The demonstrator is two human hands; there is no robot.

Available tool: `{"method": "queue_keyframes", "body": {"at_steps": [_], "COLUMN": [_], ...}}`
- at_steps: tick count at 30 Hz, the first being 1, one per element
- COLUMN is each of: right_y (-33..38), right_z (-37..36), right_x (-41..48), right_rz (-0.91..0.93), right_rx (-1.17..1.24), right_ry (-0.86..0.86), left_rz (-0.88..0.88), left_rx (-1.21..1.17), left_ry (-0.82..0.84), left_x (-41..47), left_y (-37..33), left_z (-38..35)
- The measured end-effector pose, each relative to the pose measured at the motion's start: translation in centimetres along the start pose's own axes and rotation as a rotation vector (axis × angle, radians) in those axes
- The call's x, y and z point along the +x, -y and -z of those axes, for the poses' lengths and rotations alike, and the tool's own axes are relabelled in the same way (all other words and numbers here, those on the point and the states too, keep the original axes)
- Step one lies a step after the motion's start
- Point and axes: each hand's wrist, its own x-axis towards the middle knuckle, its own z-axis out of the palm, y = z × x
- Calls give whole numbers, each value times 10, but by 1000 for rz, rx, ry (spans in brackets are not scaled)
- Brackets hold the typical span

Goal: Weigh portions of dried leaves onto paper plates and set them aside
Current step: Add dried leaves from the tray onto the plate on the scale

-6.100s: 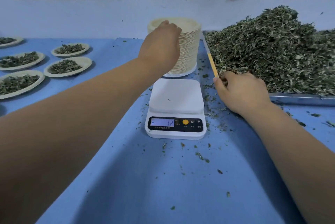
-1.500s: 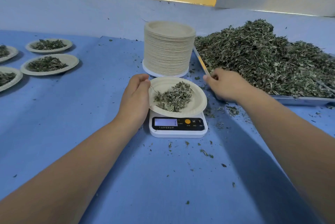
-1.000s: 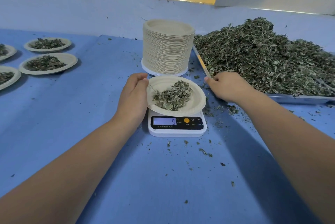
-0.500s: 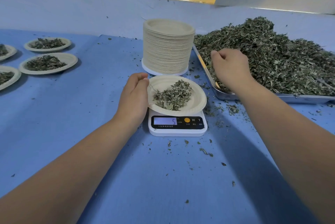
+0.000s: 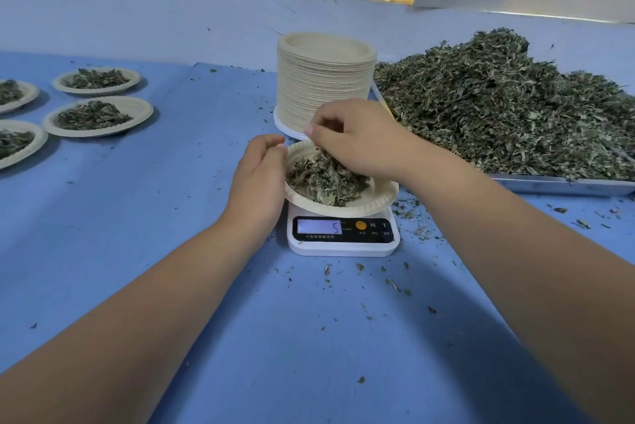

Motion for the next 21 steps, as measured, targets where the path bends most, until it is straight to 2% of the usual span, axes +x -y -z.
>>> {"method": "queue_keyframes", "body": {"at_steps": [7,9,11,13,17,21], "right_y": [-18,-35,-57,-78,-98,-100], "right_z": [19,21,21,19,5,1], "right_x": [-15,-21,-30,-40,-56,-58], "right_rz": [-77,-133,-227,-340,-497,-477], "right_rx": [200,162,19,-137,-372,-436], "right_ry": [-198,-272,-306,-264,-55,-44], "left_rz": [8,17,13,6,8,1], "left_rx": [27,25,31,49,66,74], "left_ry": [20,21,20,23,30,35], "left_x": [0,1,2,1,1,1], "left_y": [2,2,2,2,2,3], "left_z": [1,1,1,1,1,2]}}
